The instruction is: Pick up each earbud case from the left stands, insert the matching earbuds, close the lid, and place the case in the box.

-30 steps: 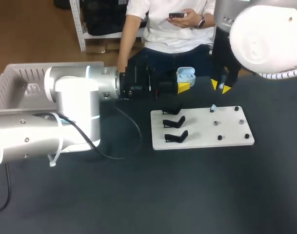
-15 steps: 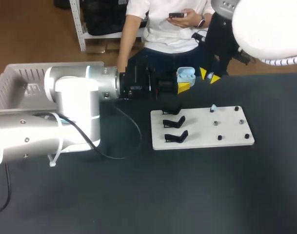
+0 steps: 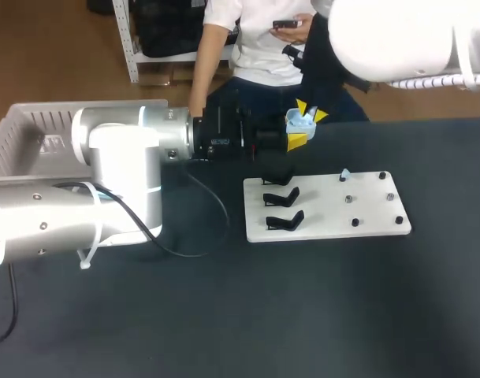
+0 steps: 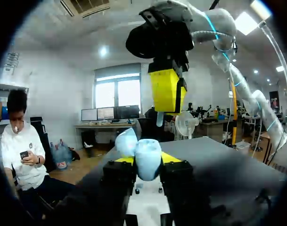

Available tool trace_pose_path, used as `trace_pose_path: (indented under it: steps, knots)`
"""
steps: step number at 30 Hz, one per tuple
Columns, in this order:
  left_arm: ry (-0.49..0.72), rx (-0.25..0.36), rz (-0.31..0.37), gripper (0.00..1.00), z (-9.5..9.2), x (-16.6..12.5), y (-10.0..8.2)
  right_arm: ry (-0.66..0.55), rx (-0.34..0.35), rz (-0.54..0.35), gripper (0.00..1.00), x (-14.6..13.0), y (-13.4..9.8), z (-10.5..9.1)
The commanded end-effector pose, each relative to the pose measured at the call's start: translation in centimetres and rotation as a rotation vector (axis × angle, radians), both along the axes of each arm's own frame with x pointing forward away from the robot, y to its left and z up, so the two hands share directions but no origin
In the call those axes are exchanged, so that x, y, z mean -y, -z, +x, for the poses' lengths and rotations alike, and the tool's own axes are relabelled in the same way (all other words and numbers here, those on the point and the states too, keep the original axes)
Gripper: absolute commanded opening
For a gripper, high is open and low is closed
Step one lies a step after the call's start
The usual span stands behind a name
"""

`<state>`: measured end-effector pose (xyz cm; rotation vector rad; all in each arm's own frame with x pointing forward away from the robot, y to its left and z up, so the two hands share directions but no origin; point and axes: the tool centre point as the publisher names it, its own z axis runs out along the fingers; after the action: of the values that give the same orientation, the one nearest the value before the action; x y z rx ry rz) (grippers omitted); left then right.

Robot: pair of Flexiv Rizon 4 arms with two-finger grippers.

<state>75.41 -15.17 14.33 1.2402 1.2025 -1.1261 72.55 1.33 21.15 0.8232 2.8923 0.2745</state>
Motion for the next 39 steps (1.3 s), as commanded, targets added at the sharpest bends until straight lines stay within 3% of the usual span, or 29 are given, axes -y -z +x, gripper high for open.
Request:
trace_pose_path:
  steps: [1,39]
  knots:
    - [-0.004,0.006,-0.006,0.00,-0.1,0.0,0.1,-0.008,-0.022,-0.010,0.00,-0.5,0.0,1.2]
    - [-0.004,0.006,-0.006,0.00,-0.1,0.0,0.1,-0.016,-0.061,-0.015,0.00,-0.4,1.6,1.5]
